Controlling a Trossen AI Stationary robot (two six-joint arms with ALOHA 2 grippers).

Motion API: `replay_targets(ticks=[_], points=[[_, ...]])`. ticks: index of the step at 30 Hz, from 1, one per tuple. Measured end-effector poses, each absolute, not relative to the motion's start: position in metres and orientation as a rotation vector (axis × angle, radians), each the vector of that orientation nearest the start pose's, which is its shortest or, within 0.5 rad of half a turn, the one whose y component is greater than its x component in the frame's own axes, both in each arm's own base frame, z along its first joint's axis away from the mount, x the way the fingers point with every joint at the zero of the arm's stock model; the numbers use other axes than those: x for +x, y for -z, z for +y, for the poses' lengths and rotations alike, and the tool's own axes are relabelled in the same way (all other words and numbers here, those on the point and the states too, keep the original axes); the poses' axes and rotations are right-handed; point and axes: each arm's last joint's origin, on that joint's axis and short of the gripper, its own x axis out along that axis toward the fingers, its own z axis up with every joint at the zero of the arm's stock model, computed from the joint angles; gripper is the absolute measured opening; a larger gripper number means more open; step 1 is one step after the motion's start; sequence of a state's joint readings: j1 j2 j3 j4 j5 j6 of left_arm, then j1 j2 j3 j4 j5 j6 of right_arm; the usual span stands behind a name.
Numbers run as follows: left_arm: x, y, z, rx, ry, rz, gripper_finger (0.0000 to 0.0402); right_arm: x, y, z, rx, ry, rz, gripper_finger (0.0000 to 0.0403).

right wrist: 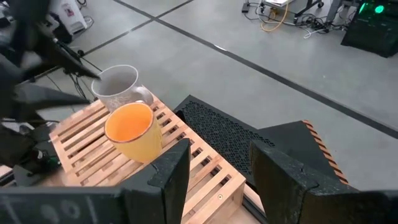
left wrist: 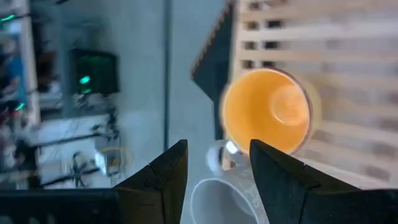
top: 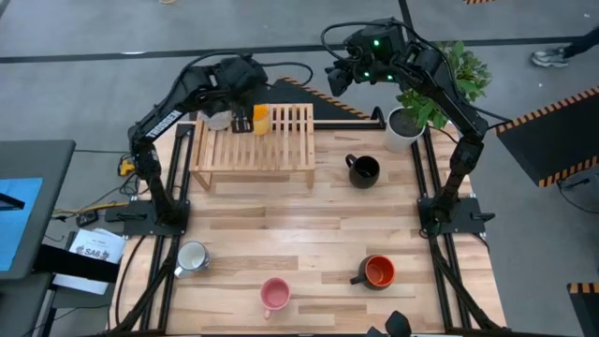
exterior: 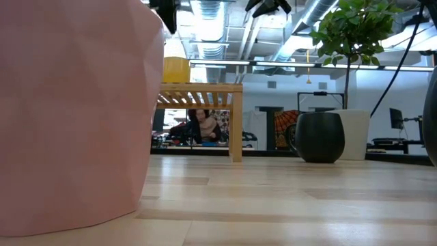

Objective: Place coffee mugs
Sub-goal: Put the orange and black mug on the shelf

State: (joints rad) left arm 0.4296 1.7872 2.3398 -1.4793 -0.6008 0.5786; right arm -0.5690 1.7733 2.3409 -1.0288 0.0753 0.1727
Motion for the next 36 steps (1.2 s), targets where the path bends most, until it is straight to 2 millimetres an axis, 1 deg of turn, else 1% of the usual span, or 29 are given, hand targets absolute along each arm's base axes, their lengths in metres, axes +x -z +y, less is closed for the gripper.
replay_targets(ticks=[2, 4, 6, 9, 11, 14, 17, 20, 23, 25, 28, 30, 32, 36], points=[[0.270, -0.473, 0.138, 0.518, -0.698, 1.167, 0.0158, 0.280, -0.500, -0.181, 0.257, 0.664, 0.421, 0.0191], [0.269, -0.476, 0.134, 0.452, -0.709, 1.118, 0.0158, 0.279, -0.499, -0.181, 0.227, 0.655, 0.446, 0.0191], [0.267, -0.479, 0.129, 0.315, -0.670, 1.026, 0.0158, 0.278, -0.497, -0.180, 0.213, 0.642, 0.481, 0.0191], [0.262, -0.490, 0.123, 0.038, -0.441, 0.812, 0.0158, 0.273, -0.492, -0.176, 0.217, 0.587, 0.553, 0.0191], [0.259, -0.501, 0.120, -0.062, -0.304, 0.667, 0.0158, 0.271, -0.488, -0.173, 0.234, 0.547, 0.607, 0.0191], [0.253, -0.514, 0.114, -0.082, -0.241, 0.489, 0.0157, 0.269, -0.481, -0.165, 0.251, 0.470, 0.711, 0.0191], [0.244, -0.516, 0.106, -0.090, -0.247, 0.355, 0.0157, 0.272, -0.473, -0.154, 0.243, 0.409, 0.793, 0.0191], [0.234, -0.501, 0.099, -0.100, -0.244, 0.256, 0.0157, 0.277, -0.468, -0.143, 0.233, 0.366, 0.836, 0.0191], [0.223, -0.475, 0.089, -0.120, -0.224, 0.141, 0.0157, 0.278, -0.470, -0.130, 0.203, 0.317, 0.843, 0.0191], [0.213, -0.459, 0.082, -0.142, -0.167, 0.048, 0.0157, 0.280, -0.472, -0.120, 0.188, 0.274, 0.834, 0.0191], [0.196, -0.443, 0.071, -0.139, -0.115, -0.113, 0.0157, 0.280, -0.476, -0.108, 0.160, 0.227, 0.828, 0.0191], [0.184, -0.437, 0.066, -0.118, -0.107, -0.196, 0.0157, 0.278, -0.481, -0.097, 0.142, 0.193, 0.810, 0.0191], [0.172, -0.433, 0.061, -0.105, -0.103, -0.236, 0.0157, 0.275, -0.484, -0.090, 0.135, 0.162, 0.789, 0.0191], [0.153, -0.433, 0.054, -0.091, -0.108, -0.269, 0.0157, 0.272, -0.482, -0.071, 0.116, 0.113, 0.734, 0.0191]])
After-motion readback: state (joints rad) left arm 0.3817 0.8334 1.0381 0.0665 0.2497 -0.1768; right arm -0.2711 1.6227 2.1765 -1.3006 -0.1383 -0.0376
